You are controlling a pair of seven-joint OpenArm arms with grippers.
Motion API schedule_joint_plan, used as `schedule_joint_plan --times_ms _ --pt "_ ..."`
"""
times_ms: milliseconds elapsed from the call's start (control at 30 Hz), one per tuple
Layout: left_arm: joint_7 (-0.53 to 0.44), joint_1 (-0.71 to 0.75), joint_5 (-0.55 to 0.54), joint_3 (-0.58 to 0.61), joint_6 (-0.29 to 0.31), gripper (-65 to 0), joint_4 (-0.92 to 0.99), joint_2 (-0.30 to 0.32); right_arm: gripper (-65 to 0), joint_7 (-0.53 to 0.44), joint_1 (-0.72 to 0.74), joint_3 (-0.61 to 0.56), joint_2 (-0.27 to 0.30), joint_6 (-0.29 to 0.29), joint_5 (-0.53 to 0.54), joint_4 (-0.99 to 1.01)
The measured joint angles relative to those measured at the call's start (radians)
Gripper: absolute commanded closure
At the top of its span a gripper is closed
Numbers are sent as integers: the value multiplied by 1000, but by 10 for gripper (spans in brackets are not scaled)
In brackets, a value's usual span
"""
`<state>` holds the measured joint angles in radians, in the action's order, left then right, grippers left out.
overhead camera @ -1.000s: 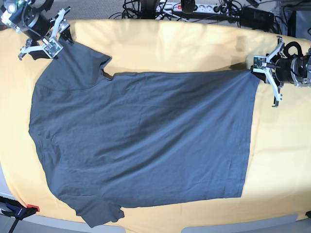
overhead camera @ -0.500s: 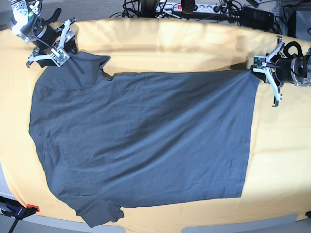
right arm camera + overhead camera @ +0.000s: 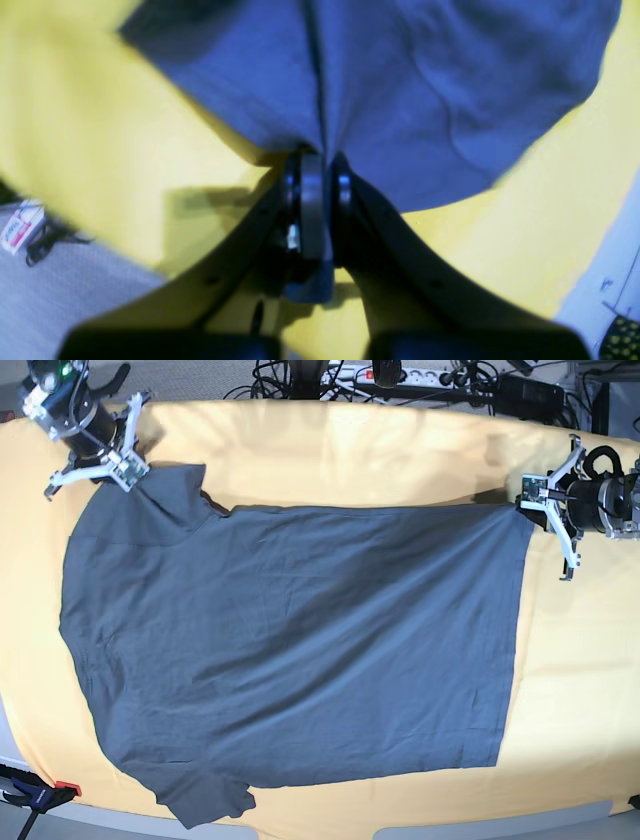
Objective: Fold the T-shirt properly
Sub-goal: 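Pull both held corners apart to stretch the shirt flat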
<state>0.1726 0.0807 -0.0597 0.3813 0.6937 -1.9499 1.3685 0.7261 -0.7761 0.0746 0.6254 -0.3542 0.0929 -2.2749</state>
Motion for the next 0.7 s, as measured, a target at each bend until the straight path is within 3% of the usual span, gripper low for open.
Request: schedule_joint_plan --times_ms 267,433,500,700 --pt "3 0 4 0 0 0 -37 2 0 42 -163 107 19 21 -33 -57" --pt "5 6 -5 0 4 0 -107 56 0 51 -296 195 23 24 -33 -62" --pt "47 6 -50 0 3 0 -142 80 0 53 -346 206 23 26 -34 -63" --pt "288 5 -279 0 3 0 -237 151 0 49 -431 205 23 57 -33 -64"
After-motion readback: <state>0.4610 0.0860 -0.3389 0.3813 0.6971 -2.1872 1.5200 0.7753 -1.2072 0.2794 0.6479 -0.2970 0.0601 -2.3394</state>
